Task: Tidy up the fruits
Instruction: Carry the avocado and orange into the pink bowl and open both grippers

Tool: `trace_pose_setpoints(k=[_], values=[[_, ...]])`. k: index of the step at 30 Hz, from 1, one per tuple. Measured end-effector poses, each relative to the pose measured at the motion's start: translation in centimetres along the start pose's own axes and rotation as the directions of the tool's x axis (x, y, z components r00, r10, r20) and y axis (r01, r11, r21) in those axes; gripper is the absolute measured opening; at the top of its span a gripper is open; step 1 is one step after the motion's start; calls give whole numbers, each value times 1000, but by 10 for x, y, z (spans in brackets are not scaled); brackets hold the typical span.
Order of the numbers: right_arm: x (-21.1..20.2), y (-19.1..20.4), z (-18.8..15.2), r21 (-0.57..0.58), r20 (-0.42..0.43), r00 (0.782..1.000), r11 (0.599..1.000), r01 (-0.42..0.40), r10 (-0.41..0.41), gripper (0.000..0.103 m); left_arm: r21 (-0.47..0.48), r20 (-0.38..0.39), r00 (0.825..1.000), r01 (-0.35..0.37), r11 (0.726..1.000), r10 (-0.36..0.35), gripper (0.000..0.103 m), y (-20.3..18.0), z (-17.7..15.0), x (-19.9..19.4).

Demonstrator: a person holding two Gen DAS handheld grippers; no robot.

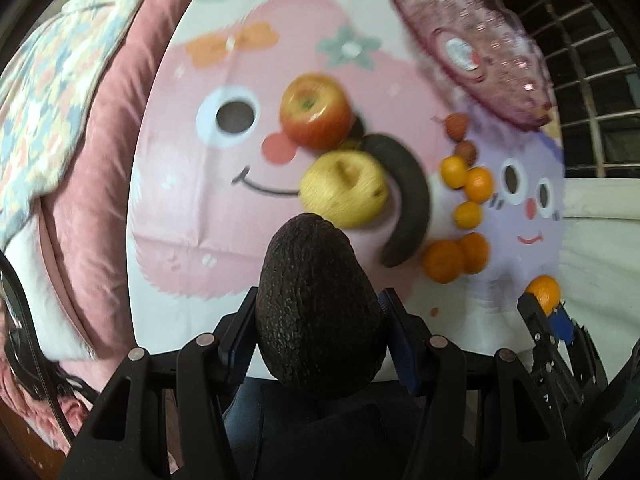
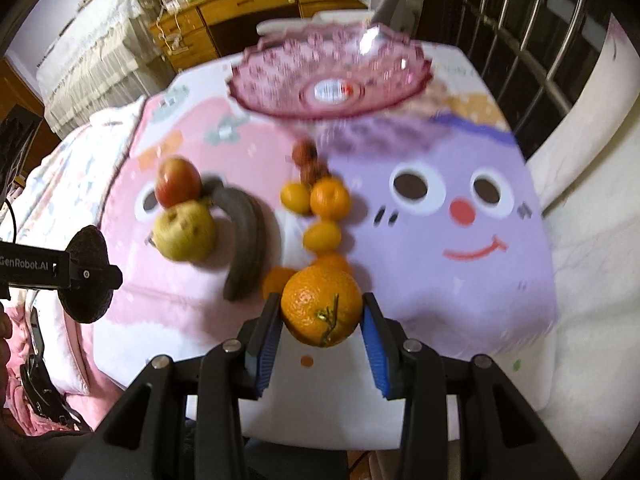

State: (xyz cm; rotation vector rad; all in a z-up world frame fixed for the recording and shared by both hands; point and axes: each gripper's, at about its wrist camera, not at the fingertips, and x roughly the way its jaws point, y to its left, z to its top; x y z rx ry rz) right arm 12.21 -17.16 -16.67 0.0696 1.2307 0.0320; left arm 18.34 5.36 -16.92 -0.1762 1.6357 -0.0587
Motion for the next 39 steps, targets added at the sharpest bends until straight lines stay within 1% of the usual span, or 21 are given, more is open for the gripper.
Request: trace_pose_setpoints(k=[4,9,15,21,25,30,35,39], values=[[-21,-2,18,-36,63,998,999,33,-31,39,47,35,999,7,999,-9,57,-21,21,-27],[-40,-8,46,-42,123,992,998,37,-32,39,100,75,997,12,995,-20,57,-32,45,-51],[-47,-16,80,-38,165,986,998,40,-33,39,144,134,990,22,989,-42,57,-54,82,-77],[-38,-29,118,-31,186,982,999,38,-31,39,165,168,985,20,986,-48,57,-73,121,-88],[-25,-36,138,-29,195,981,999,27,-21,39,172,187,981,27,985,-60,57,-87,150,-84],[1,-47,158,-37,192,981,999,-1,8,39,192,209,973,62,979,-102,57,-105,179,-68],[32,-54,173,-61,174,984,998,-27,37,39,204,218,963,111,973,-155,57,-123,207,-38],[57,-56,179,-84,145,988,996,-42,54,39,190,215,963,122,974,-162,57,-130,223,-13]])
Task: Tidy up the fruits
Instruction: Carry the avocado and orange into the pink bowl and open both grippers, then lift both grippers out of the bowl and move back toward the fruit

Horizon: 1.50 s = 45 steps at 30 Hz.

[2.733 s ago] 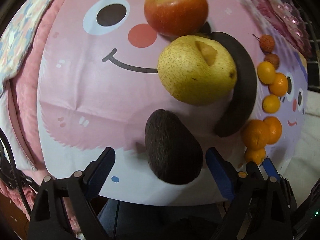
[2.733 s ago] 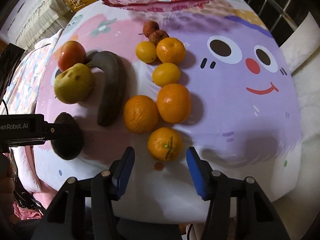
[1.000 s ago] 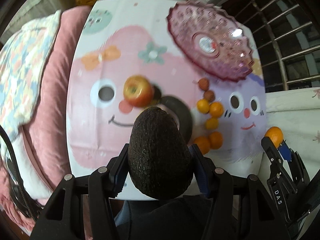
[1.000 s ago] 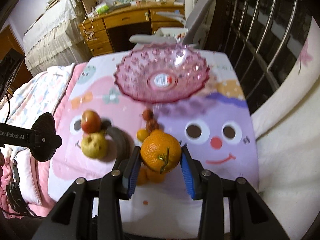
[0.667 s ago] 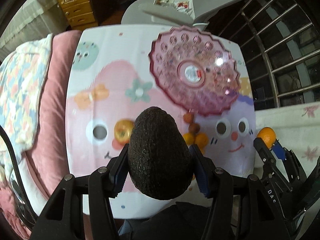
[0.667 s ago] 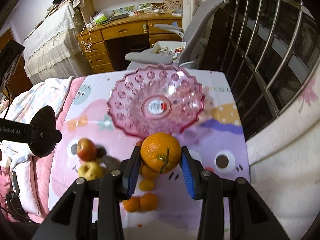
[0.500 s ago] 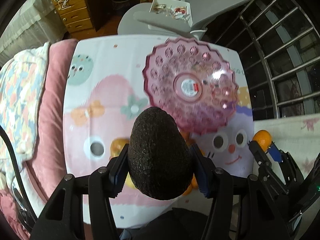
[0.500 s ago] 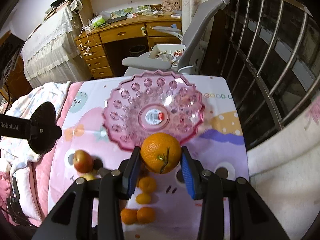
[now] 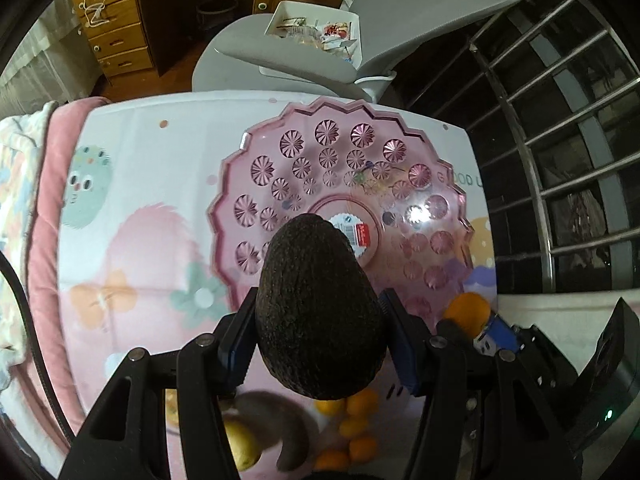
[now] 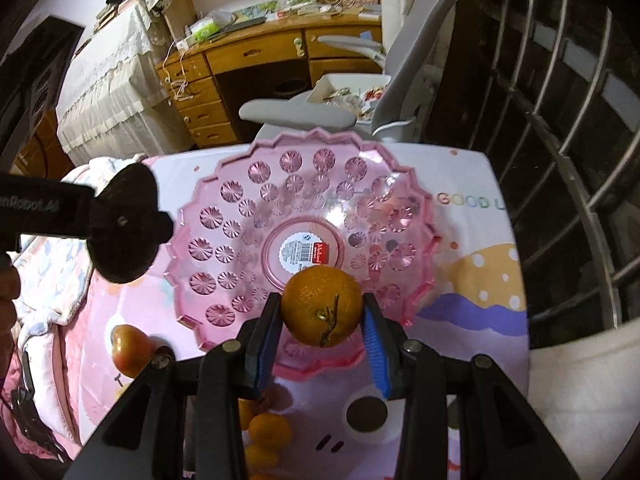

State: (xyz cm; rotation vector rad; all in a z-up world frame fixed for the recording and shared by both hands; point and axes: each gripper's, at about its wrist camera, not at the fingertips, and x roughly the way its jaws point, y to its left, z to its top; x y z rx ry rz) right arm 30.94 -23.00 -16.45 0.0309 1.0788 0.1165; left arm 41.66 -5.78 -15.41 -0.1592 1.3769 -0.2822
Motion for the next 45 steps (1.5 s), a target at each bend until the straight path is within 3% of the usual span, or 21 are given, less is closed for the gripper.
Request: trace_pose_setpoints(k=[6,18,22,24,28,45], values=[[35,-2,0,-19,-63,998,1000,-19,17,39,-8,-52,999,-12,1000,11,57,1,16,48],[67,-8,-3,-43,-123,992,998,-47,41,40,-7,-118,990,-85,996,83,57,0,25,96],[70,-10,-3,-46,-124,991,997,-59,53,40,-4,-88,993,-77,997,76,59,-6,24,89],[70,-11,-3,-45,-129,990,997,-65,59,42,4,-67,995,-76,997,76,66,-11,25,80],[64,-13,-1,-37,-114,991,997,-69,64,55,3,-36,997,-71,997,71,69,-15,23,66],[9,-11,-20,36,-65,994,995,-90,93,55,-4,80,994,-74,997,74,69,-2,-24,-15]])
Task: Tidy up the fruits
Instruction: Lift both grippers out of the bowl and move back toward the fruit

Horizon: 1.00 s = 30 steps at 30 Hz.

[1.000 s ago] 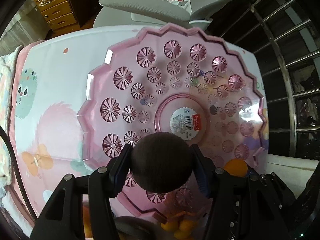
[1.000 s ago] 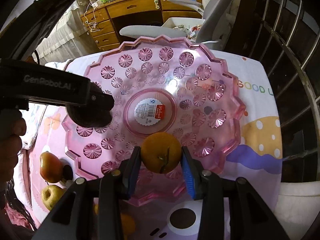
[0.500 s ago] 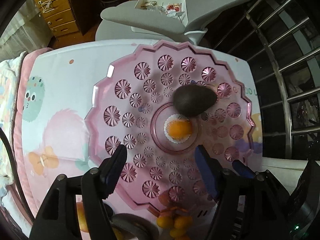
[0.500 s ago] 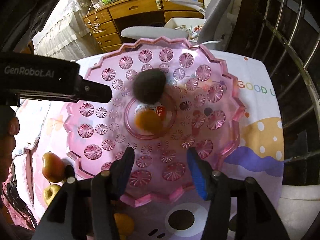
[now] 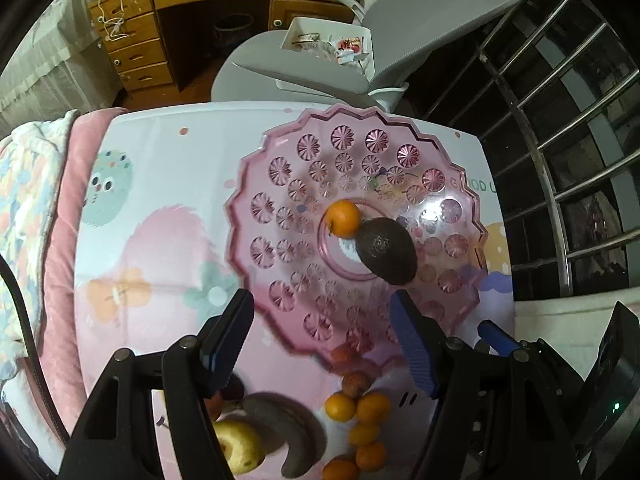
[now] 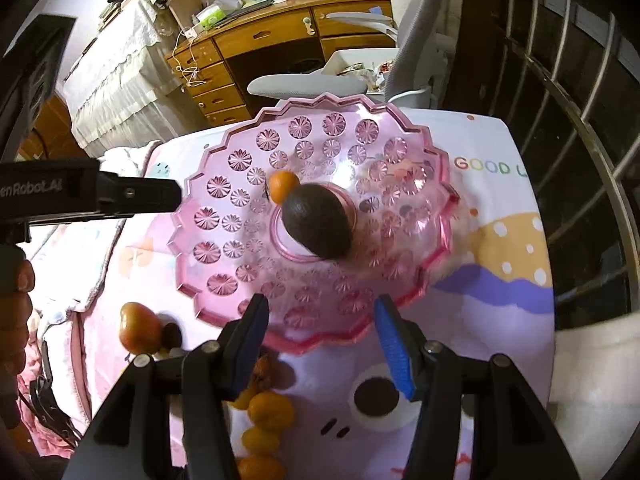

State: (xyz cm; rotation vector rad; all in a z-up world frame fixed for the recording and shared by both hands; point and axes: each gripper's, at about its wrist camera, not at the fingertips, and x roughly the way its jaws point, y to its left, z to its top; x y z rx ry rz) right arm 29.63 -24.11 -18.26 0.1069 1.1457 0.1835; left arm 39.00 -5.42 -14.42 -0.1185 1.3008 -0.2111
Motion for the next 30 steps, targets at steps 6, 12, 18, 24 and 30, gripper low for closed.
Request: trace_pose_setpoints(k=[6,12,18,24,30], values=[[-20,8,-23,34,2,1000,999,3,-3,55,6,23,1000,20,1000,-20,69,16,-29,-27],[-45,24,-56,82,15,1000,996,24,-25,55,41,19,999,30,999,-31,69,35,-65,-47],[-71,45,-93,150,36,996,986,70,-77,55,70,21,998,52,996,-53,69,60,-104,-69],[-94,66,-126,222,81,989,969,107,-127,55,137,17,999,47,989,-50,69,85,-142,-89],[-104,87,-160,294,100,982,948,123,-159,55,178,14,999,42,983,-45,69,106,-164,-100]])
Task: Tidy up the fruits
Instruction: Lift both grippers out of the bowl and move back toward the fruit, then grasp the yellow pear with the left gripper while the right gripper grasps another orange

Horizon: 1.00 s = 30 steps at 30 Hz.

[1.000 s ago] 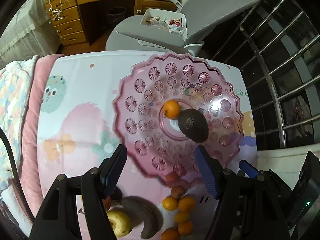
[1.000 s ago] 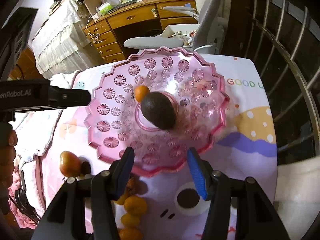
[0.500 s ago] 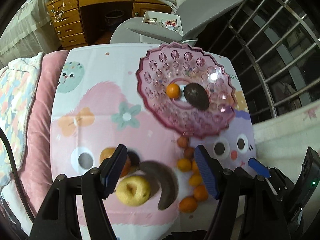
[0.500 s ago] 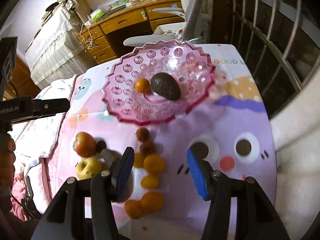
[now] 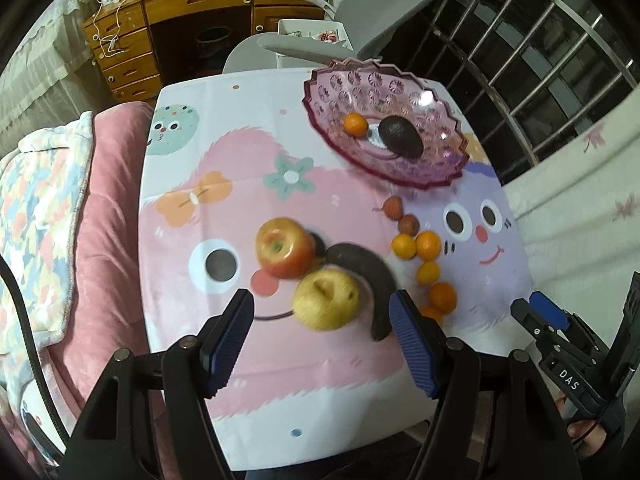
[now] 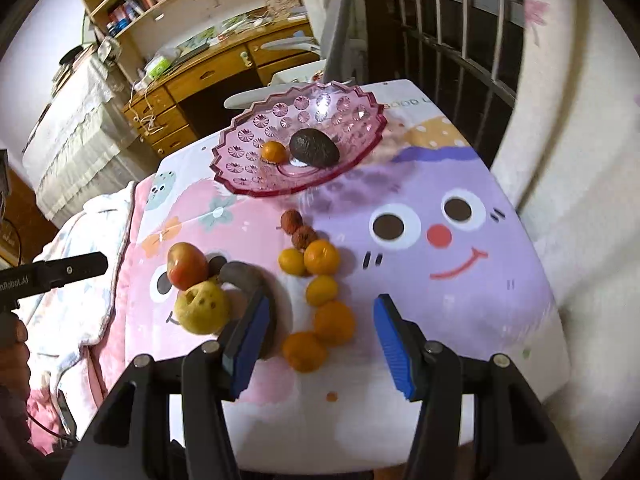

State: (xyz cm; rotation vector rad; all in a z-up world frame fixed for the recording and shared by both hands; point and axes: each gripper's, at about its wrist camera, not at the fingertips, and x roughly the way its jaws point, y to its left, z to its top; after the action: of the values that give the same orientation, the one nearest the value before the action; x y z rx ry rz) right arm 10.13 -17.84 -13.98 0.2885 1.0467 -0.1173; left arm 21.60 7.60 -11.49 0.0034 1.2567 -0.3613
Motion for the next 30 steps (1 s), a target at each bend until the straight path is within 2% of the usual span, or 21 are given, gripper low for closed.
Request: trace_pose_setpoints(k=[6,13,19,24,30], values=[[-5,7,-30,49,-1,1000,999,8,-8,55,34,-21,1000,1,999,-1,69,6,-16,-1],[1,12,-59,86,-45,999,996,14,-10,55,69,-74,997,14,998,-9,76,4,-27,11],[6,11,-66,99,-55,998,995,12,-6,55,61,-127,992,37,997,-29,90,4,-25,31],[21,11,-66,88,-72,997,996,-7,13,56,46,-174,984,40,998,-32,93,4,-19,54],[49,10,-64,94,-146,989,995,-16,29,60,23,-227,971,76,997,-69,94,-2,-13,86]])
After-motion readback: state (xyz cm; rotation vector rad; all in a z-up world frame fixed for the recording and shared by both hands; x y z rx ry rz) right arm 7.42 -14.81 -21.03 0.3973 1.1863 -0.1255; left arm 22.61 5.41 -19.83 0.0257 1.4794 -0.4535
